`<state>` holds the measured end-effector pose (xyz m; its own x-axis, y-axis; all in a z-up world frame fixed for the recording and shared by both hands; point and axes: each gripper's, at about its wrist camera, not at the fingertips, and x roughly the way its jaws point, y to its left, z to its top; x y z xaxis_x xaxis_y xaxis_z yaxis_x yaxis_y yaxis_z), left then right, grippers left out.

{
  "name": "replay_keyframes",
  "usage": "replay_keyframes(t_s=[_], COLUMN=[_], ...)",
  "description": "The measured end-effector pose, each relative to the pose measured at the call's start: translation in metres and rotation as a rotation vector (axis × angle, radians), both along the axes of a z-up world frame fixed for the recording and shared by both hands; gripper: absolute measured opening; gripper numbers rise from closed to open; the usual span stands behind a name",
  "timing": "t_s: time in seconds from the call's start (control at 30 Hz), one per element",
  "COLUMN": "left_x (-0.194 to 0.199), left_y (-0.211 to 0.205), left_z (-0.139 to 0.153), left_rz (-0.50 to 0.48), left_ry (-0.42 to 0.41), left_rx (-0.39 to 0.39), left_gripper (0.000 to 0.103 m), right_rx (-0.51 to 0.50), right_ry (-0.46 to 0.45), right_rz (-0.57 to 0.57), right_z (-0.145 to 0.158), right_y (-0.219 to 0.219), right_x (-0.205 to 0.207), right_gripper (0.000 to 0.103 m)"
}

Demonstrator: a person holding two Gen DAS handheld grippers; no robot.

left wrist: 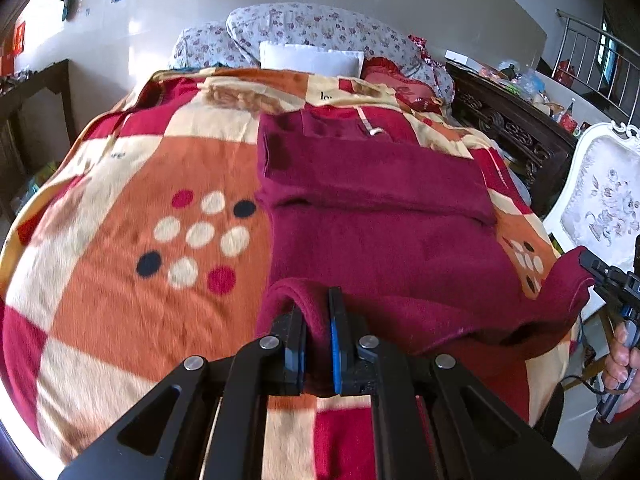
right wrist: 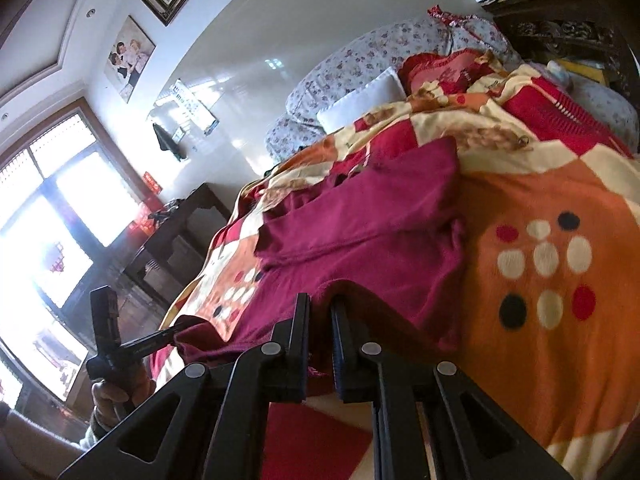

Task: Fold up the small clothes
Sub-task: 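Raise the maroon shirt hem with both tools and carry it toward the collar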

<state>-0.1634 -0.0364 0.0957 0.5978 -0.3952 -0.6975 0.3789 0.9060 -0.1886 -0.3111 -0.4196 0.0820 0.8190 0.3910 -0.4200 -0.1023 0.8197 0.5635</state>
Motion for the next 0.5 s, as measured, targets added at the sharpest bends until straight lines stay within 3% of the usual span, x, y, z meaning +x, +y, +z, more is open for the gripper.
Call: replay_keyframes(t_s=[0.5], left_x=[0.068], left_y=[-0.032], left_z=[0.023], left_rz=[0.021], left_ry=[-0.073], left_rx=[0.052], left_gripper=[0.009], right_rx=[-0.055], right_ry=[0.000], right_rz=[-0.051], right_z=[0.020], right_y=[-0.020], right_x=[0.071], right_gripper=[0.011])
